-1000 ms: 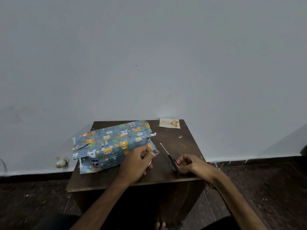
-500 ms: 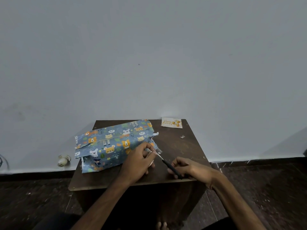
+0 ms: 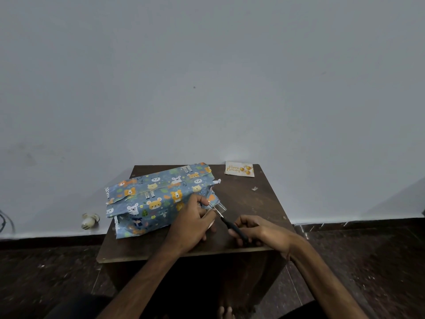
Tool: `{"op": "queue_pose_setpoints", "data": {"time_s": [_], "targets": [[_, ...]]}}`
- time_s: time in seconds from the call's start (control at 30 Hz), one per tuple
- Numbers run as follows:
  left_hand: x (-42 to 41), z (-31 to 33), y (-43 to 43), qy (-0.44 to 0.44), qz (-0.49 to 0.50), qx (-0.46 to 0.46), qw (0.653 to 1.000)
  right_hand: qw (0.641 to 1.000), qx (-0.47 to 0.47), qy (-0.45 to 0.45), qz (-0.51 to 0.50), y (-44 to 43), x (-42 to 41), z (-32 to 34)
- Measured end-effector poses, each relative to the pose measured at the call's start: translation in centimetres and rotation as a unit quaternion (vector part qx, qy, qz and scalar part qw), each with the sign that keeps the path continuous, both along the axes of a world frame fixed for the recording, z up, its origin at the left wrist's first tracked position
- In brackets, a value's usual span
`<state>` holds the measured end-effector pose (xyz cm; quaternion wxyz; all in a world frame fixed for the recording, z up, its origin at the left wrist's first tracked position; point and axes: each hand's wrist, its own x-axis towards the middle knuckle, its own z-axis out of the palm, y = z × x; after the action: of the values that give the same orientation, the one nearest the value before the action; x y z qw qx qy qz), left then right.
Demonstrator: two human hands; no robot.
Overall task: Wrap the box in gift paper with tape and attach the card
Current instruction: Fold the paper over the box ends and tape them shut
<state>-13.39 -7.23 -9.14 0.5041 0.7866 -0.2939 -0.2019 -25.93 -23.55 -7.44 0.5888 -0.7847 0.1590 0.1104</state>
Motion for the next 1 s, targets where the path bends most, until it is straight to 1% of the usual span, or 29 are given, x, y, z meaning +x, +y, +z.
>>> {"op": "queue_pose_setpoints", "data": {"time_s": [0.3, 0.77, 0.93, 1.0], "targets": [[0.0, 0.0, 0.0, 0.004, 0.001, -0.005, 1.0, 0.999, 0.026, -0.018, 0.004, 0.0, 0.1, -0.2], [0.0, 0.8, 0.1, 0.043, -0.014, -0.006, 0.999, 0.997, 0.064, -0.041, 0.029, -0.5, 0.0, -0.2], [0.0, 0.8, 0.1, 0.046, -0.019, -0.005, 0.999, 0.998, 0.039, -0.029, 0.028, -1.3, 0.1, -0.5], [0.1, 0.8, 0.2, 0.045, -0.019, -0.009, 0.999, 0.999, 0.026, -0.04, 0.004, -1.5, 0.0, -0.3]]}}
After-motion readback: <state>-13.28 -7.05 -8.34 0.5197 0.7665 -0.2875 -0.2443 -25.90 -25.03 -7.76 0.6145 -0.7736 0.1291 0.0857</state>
